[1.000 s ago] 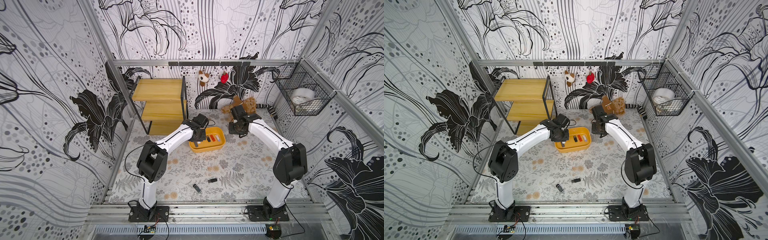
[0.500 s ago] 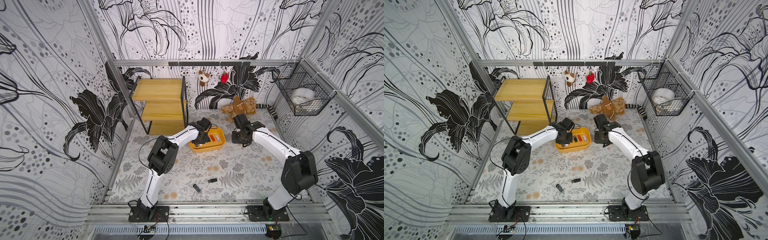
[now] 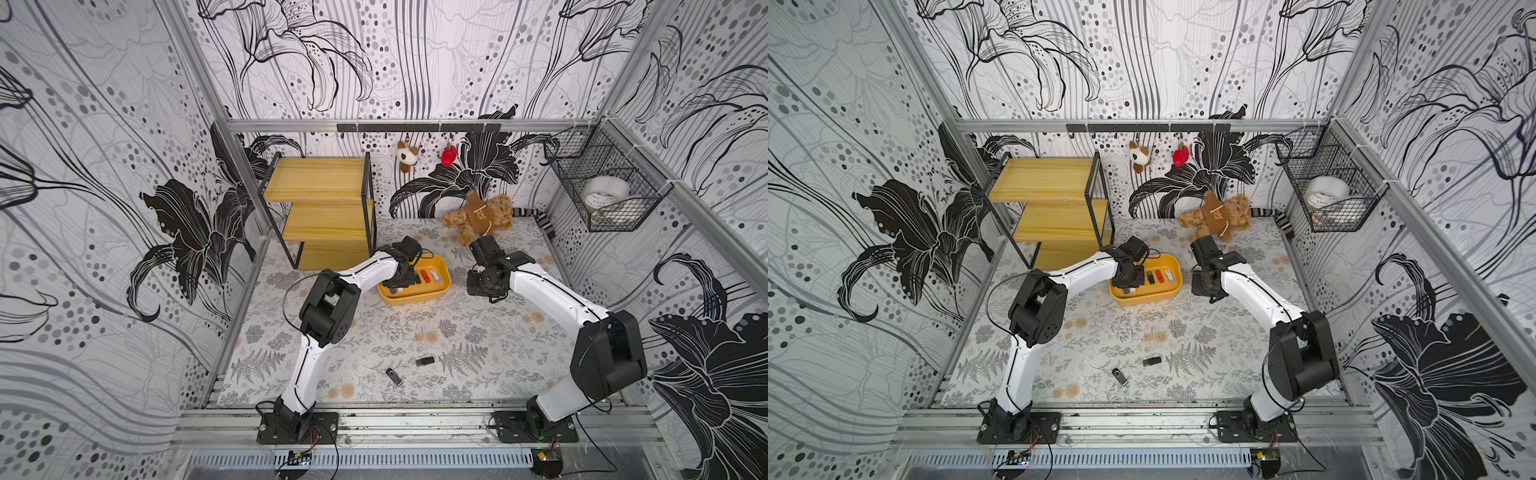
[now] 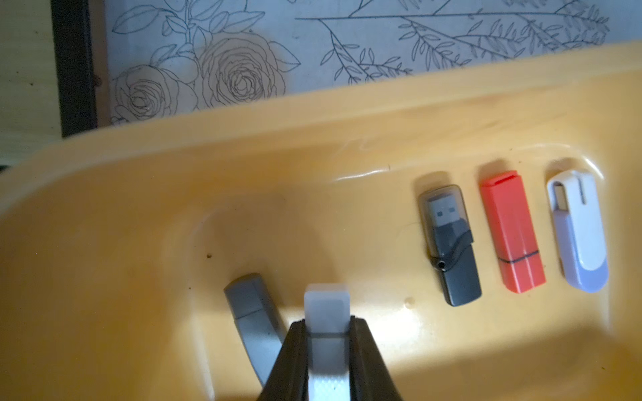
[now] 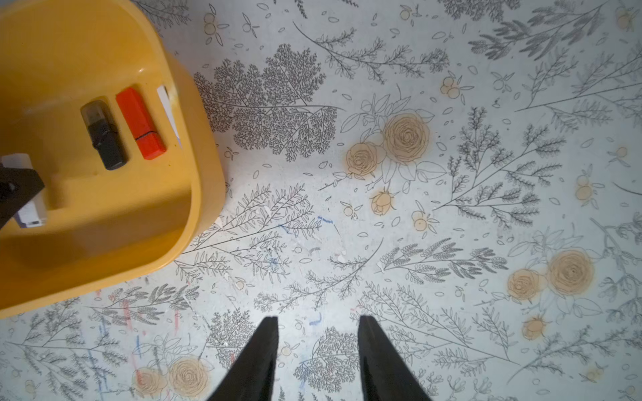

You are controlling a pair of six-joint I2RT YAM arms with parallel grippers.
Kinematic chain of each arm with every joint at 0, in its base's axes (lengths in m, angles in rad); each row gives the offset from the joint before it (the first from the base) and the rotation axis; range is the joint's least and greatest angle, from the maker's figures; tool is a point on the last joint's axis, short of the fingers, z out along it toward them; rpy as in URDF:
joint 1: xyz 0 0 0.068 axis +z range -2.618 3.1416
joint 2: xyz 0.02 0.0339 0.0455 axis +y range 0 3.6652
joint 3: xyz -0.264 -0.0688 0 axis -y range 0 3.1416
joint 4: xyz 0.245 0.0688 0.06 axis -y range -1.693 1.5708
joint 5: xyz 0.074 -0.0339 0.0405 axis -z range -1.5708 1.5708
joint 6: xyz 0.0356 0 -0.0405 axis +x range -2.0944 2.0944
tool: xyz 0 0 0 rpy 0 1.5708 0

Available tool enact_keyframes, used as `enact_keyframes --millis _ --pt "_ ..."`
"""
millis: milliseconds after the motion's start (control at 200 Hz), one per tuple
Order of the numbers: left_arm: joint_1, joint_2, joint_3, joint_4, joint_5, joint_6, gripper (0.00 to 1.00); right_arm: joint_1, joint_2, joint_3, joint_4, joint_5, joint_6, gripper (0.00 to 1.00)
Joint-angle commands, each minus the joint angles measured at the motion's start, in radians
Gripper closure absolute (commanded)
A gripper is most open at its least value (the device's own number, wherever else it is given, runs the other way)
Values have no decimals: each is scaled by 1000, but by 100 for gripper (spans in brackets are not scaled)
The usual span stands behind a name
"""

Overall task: Put the usb flash drive into the storage box
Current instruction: Place the USB flash in the storage box.

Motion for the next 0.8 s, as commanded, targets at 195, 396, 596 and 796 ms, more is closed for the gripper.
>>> enact_keyframes --millis 195,396,596,796 --pt "9 49 60 4 -12 22 74 4 -37 -19 -5 -7 14 57" --pt "9 61 87 -6 -8 25 64 5 -41 -33 -1 -10 12 57" --pt "4 2 159 -16 26 30 54 7 -66 -67 6 -19 25 56" --pt "2 -124 306 -117 -10 41 47 50 -115 -136 33 -38 64 56"
